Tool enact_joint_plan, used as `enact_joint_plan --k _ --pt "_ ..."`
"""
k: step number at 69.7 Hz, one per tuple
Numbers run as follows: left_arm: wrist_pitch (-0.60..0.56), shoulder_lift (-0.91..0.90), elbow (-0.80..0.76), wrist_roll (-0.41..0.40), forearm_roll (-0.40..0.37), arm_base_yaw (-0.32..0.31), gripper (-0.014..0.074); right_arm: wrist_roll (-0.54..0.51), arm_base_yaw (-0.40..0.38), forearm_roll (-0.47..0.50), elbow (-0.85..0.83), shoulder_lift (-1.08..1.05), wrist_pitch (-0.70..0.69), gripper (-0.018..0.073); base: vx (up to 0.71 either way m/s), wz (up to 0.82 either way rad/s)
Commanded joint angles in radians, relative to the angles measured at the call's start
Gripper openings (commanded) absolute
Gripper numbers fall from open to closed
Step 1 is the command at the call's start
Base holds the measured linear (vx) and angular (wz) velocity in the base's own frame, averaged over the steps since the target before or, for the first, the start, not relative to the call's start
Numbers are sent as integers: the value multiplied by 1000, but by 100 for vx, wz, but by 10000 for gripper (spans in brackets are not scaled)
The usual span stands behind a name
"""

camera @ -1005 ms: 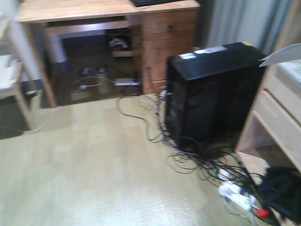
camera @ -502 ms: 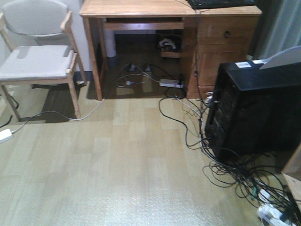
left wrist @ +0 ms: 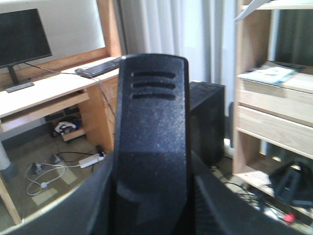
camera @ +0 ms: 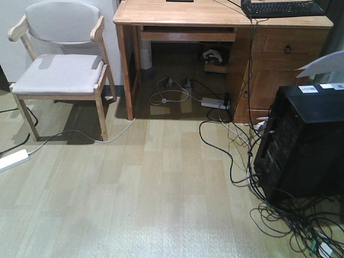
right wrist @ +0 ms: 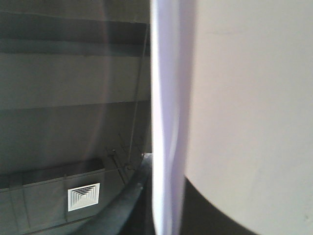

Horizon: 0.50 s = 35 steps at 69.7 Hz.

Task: Grab stapler and paper to desk for stapling
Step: 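Drive the base to the wooden desk holding stapler and paper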

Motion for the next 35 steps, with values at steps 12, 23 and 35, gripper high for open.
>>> enact_joint_plan --k 12,23,35 --pt "-118 20 -24 -1 -18 -5 -6 -12 -1 -21 -32 11 -27 -6 26 -1" --pt "-118 20 -24 -1 -18 -5 -6 -12 -1 -21 -32 11 -27 -6 30 -5" --pt "-118 20 -24 -1 -18 -5 -6 -12 -1 -21 -32 11 -30 -6 35 -9"
